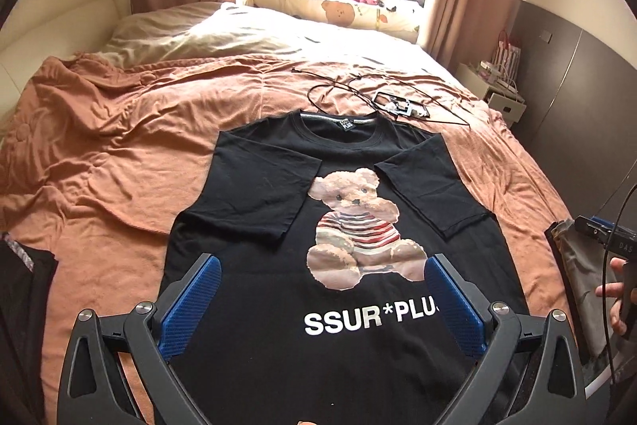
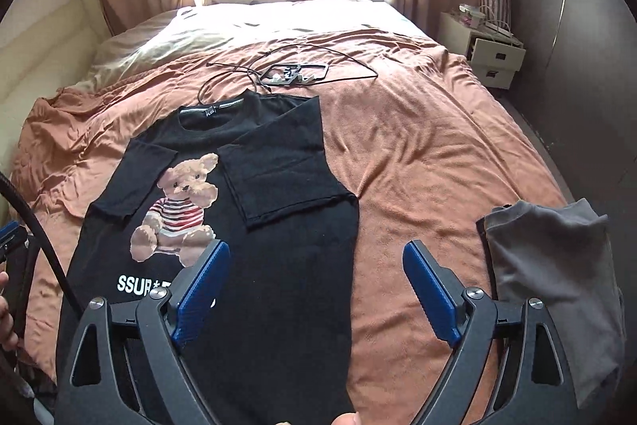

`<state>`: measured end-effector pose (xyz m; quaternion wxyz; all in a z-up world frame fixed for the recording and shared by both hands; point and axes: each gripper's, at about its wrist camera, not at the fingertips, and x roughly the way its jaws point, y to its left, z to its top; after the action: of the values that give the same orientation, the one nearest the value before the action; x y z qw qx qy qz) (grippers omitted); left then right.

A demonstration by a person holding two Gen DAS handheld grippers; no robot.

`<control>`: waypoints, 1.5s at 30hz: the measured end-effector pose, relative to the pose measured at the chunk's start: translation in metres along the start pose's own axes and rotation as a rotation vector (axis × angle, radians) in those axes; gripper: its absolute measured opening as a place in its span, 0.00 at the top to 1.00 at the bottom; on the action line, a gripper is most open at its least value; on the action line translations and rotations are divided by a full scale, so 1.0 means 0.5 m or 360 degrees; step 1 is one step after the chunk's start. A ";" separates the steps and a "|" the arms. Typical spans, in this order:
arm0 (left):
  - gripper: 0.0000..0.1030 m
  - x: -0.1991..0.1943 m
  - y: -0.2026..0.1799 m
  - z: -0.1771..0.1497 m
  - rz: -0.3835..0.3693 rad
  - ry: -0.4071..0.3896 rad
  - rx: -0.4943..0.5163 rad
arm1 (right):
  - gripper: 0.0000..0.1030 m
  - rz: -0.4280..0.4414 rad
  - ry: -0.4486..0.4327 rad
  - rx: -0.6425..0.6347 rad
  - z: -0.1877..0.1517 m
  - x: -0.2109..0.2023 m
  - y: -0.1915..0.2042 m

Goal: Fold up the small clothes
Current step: 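Open the left tool and lift both tools away from the shirt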

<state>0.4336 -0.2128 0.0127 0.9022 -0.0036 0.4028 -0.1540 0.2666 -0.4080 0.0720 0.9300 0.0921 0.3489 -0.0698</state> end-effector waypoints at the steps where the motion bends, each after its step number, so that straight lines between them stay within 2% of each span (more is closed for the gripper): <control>1: 0.00 -0.013 0.004 -0.005 0.0004 -0.0011 -0.0005 | 0.14 -0.0001 -0.0013 -0.0005 -0.007 -0.014 0.003; 11: 0.00 -0.135 0.068 -0.076 -0.0003 -0.0081 -0.0074 | 0.11 0.0115 0.0006 -0.0021 -0.083 -0.107 0.005; 14: 0.00 -0.167 0.092 -0.104 -0.0001 -0.0095 -0.0108 | 0.11 0.0115 -0.0020 -0.0059 -0.107 -0.140 0.000; 20: 0.00 -0.230 0.137 -0.162 -0.0080 -0.0121 -0.0205 | 0.11 0.0129 -0.0079 -0.0068 -0.168 -0.199 -0.015; 28: 0.00 -0.300 0.159 -0.243 -0.0064 -0.0161 -0.0160 | 0.11 0.0158 -0.0184 -0.0044 -0.266 -0.273 -0.050; 32: 0.00 -0.327 0.168 -0.281 -0.0055 -0.0175 -0.0136 | 0.11 0.0155 -0.0187 -0.0004 -0.318 -0.290 -0.068; 35: 0.00 -0.343 0.177 -0.308 -0.0050 -0.0184 -0.0126 | 0.11 0.0064 -0.0277 0.0026 -0.359 -0.310 -0.081; 39: 0.00 -0.352 0.191 -0.340 -0.0043 -0.0176 -0.0142 | 0.11 0.0078 -0.0339 0.0064 -0.415 -0.328 -0.092; 45: 0.00 -0.361 0.216 -0.395 -0.0033 -0.0164 -0.0170 | 0.11 0.0112 -0.0242 0.0079 -0.473 -0.323 -0.108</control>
<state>0.2062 -0.0361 -0.0037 0.9186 -0.0637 0.3635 -0.1414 -0.0152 -0.3977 -0.0026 0.9531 0.1216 0.2721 -0.0525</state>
